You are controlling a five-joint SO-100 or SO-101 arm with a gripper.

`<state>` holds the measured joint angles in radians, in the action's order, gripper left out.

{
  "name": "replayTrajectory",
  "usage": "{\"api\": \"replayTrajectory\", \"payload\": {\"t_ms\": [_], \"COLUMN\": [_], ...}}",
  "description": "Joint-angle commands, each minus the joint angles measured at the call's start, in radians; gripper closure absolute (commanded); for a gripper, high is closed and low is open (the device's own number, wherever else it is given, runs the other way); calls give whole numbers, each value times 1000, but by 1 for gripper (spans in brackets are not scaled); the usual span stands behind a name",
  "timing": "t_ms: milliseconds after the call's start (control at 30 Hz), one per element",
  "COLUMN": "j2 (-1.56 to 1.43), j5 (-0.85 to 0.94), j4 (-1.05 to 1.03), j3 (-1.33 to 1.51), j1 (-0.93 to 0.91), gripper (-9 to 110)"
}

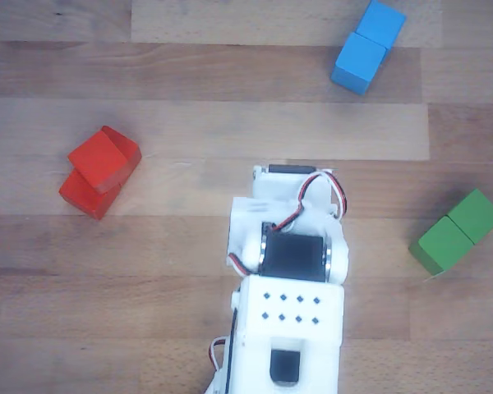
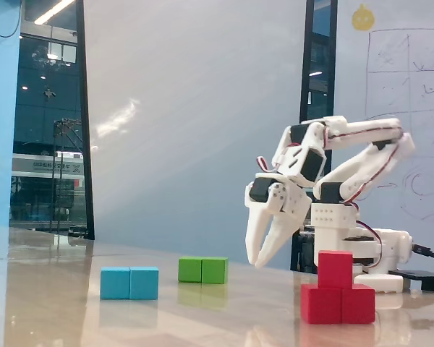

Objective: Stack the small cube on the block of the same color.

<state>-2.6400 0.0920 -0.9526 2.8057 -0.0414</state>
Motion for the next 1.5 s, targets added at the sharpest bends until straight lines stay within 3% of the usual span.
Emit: {"api": "replayTrajectory", "payload": {"t_ms": [0, 167, 467, 633, 1467], "j2": [-166, -321, -620, -788, -818], "j5": [-8, 0, -3, 0, -9], "j4": [9, -9, -291, -348, -354], "j3": [58, 160, 198, 230, 249], "j1": [11, 6, 14, 14, 9], "gripper": [101, 101, 101, 101, 101]}}
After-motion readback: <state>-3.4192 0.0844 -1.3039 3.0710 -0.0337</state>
